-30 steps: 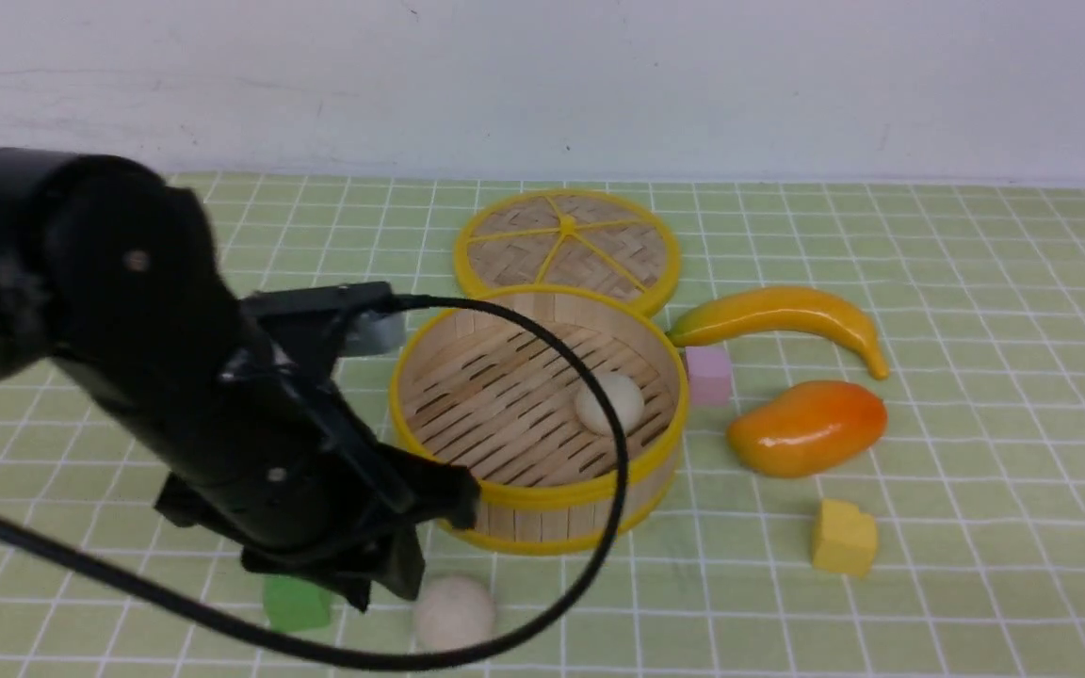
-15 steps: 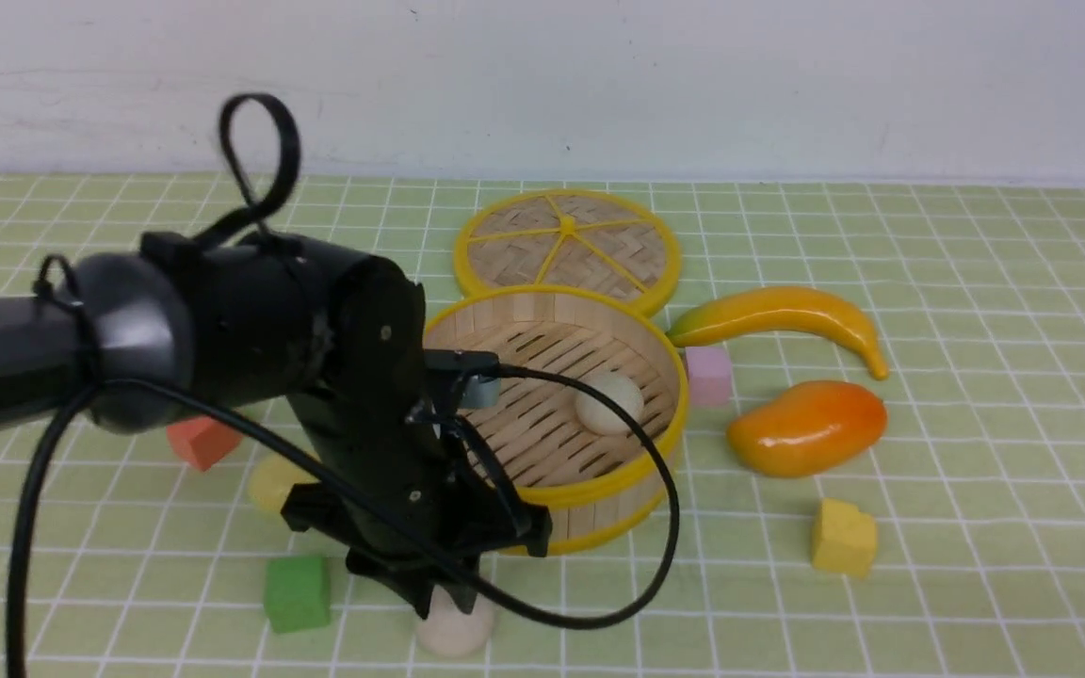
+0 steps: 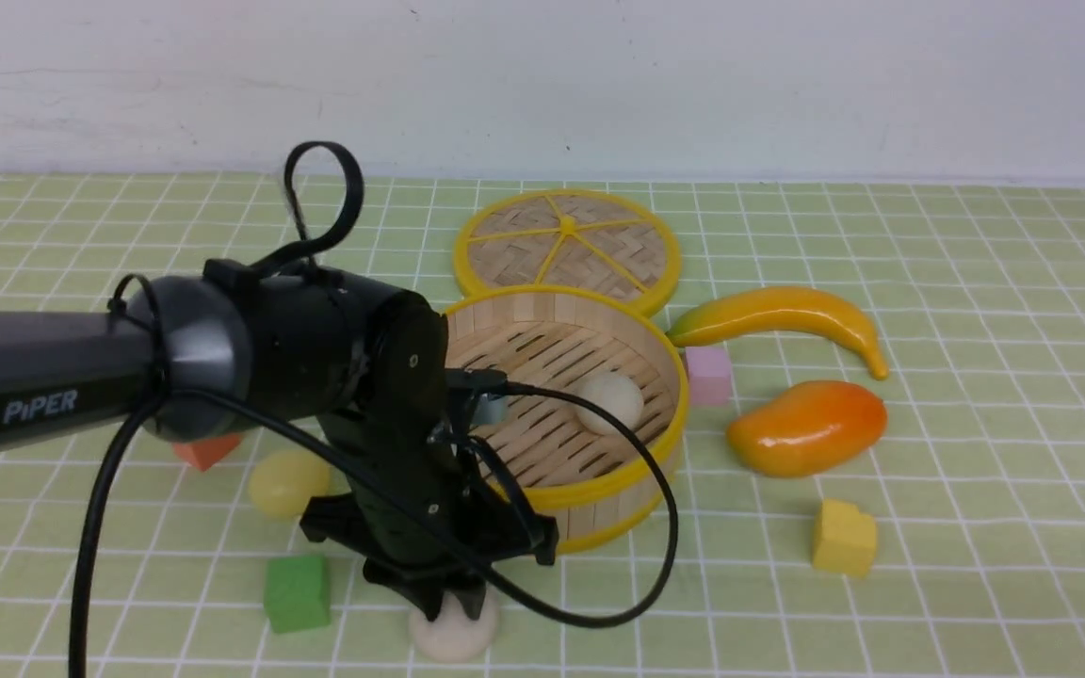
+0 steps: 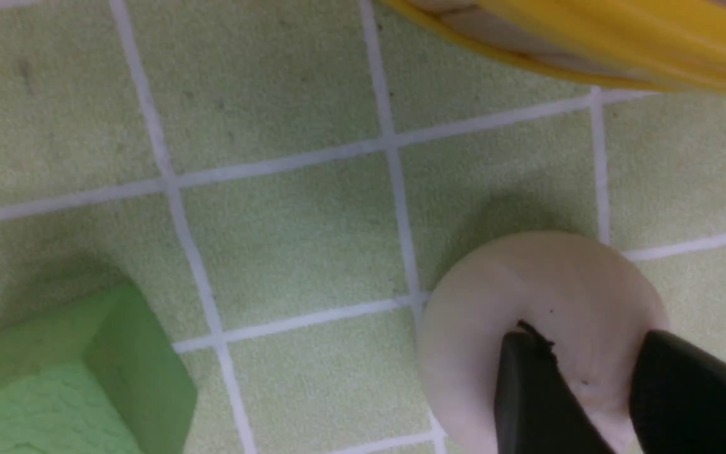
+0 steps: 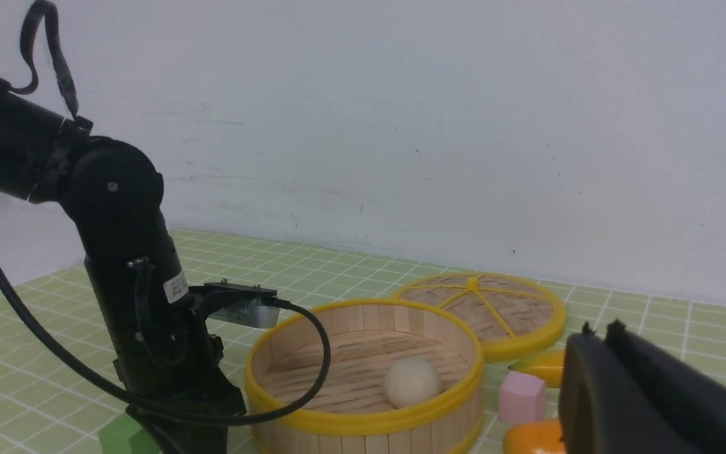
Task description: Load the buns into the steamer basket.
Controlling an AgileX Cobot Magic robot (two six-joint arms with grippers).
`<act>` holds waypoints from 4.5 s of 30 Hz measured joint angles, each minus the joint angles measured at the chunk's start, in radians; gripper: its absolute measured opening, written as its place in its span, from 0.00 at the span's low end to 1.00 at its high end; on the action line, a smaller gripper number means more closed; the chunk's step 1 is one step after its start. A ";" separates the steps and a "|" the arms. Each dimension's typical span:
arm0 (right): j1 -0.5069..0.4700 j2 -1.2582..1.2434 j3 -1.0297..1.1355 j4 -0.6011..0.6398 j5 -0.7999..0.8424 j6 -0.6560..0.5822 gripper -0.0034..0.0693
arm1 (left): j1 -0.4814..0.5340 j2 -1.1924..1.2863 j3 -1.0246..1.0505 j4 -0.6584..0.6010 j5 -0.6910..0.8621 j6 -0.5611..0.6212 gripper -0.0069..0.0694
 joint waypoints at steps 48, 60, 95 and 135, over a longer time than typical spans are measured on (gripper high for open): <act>0.000 0.000 0.000 0.000 0.000 0.000 0.15 | 0.000 0.073 -0.460 0.275 0.211 -0.027 0.64; 0.000 0.000 0.000 0.000 0.000 0.000 0.18 | 0.304 -0.102 -0.315 0.252 0.255 -0.061 0.53; 0.000 0.000 0.000 0.000 0.001 0.000 0.23 | 0.375 0.133 -0.255 0.025 0.133 0.074 0.08; 0.000 0.000 0.000 0.000 0.001 0.000 0.30 | 0.249 -0.107 -0.531 -0.163 0.144 0.132 0.43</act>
